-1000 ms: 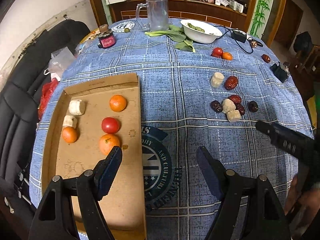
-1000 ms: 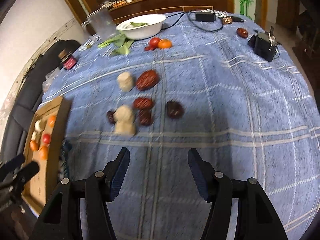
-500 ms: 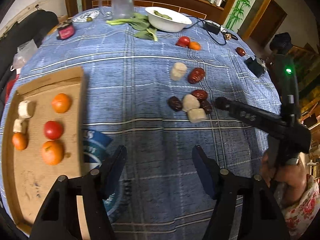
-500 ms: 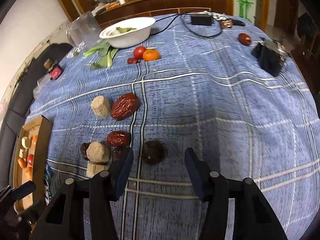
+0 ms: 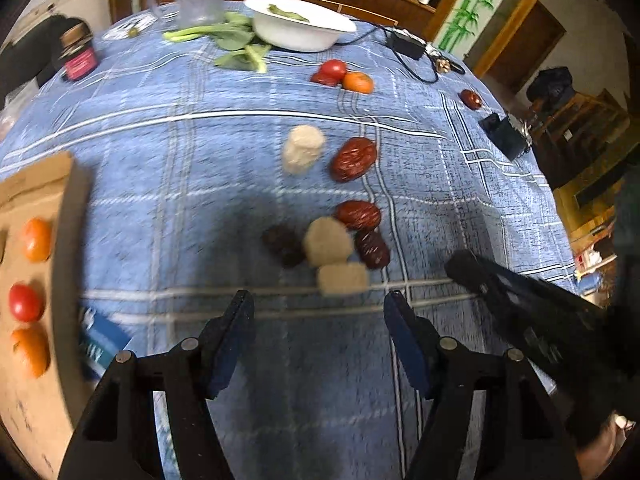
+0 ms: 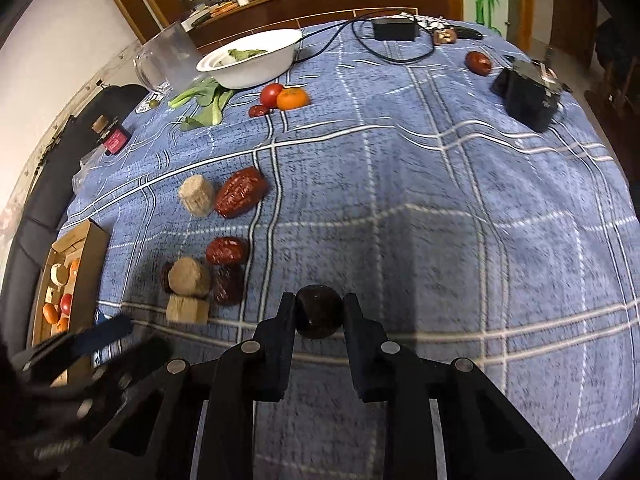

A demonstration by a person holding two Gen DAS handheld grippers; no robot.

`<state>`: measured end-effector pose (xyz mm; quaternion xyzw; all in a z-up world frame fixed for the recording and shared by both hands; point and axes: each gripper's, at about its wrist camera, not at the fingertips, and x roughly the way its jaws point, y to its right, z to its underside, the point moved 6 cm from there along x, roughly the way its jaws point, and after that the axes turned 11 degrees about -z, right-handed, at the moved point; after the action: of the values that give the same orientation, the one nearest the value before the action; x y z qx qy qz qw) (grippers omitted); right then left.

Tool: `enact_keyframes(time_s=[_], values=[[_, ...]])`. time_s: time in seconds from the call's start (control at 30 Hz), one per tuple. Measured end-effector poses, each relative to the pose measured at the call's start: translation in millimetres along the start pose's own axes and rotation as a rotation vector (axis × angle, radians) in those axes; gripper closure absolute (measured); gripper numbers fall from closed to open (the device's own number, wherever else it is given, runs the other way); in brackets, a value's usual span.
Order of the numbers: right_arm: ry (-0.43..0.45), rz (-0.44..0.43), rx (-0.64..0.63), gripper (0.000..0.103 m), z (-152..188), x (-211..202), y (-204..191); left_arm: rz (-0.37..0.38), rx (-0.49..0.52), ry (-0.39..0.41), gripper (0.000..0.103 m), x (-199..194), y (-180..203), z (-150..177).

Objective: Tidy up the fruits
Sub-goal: 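Grasp a white chunk with the left tool while the right tool grasps a dark date, then carry the white chunk and dark date into the box and open both tools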

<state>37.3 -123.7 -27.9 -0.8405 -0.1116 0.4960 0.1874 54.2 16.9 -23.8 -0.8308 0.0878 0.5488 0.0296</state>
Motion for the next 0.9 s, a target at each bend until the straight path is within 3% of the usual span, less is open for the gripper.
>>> enact_keyframes(time_s=[0.07, 0.13, 0.17, 0.4, 0.6, 0.73, 0.9], values=[[0.002, 0.000, 0.005, 0.078, 5, -6, 2, 0.006, 0.016, -0.001, 0.039, 8, 8, -3], [0.004, 0.000, 0.007, 0.078, 7, -10, 3, 0.009, 0.037, -0.015, 0.068, 16, 15, -4], [0.005, 0.000, 0.005, 0.078, 9, -13, 3, -0.014, 0.047, 0.000, 0.075, 16, 16, -5], [0.016, -0.016, -0.005, 0.078, 19, -29, -8, 0.012, 0.017, 0.006, 0.075, 2, 6, 4], [0.007, -0.079, -0.048, 0.078, 19, -28, -50, 0.030, -0.057, 0.049, 0.075, -40, -37, 17], [-0.014, -0.146, -0.120, 0.078, 19, -19, -103, 0.003, -0.146, 0.073, 0.075, -68, -96, 29], [-0.063, -0.242, -0.247, 0.077, 26, 0, -187, -0.102, -0.288, 0.073, 0.075, -89, -191, 60]])
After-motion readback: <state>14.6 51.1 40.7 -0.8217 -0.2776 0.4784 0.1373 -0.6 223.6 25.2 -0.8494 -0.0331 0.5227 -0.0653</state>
